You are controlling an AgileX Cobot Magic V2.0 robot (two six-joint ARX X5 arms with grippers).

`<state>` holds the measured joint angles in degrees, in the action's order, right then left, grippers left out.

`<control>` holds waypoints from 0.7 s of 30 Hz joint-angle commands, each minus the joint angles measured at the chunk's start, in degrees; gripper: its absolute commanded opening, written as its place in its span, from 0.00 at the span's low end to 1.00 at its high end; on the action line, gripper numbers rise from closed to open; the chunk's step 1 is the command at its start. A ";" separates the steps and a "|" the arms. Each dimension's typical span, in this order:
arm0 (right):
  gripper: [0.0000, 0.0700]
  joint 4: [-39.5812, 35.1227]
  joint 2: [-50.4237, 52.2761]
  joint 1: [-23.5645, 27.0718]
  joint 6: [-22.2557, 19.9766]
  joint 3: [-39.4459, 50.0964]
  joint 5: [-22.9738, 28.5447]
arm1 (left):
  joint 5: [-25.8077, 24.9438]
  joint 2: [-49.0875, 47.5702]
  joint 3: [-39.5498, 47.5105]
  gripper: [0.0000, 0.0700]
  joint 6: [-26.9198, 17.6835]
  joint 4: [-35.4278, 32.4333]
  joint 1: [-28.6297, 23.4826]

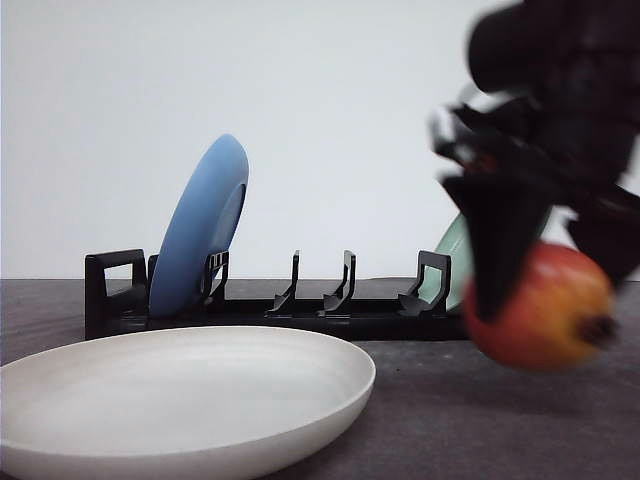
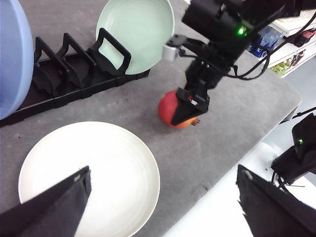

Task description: Place pomegranate in white plate

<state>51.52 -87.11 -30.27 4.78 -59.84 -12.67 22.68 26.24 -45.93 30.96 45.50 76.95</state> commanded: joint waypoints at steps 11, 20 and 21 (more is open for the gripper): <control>0.68 -0.68 -11.21 -17.37 2.36 -18.41 -0.78 | 0.24 0.31 -0.48 0.79 -0.02 -1.70 0.81; 0.68 -10.26 -19.26 -24.11 3.61 -18.74 -0.77 | 0.24 0.31 -0.48 0.79 -0.52 -1.31 0.79; 0.68 -10.51 -19.76 -24.40 3.60 -18.74 -0.78 | 0.24 0.31 -0.48 0.79 -0.52 -1.31 0.81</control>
<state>41.60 -105.80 -53.92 7.79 -77.56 -13.37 22.68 26.24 -45.93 30.92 44.71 76.95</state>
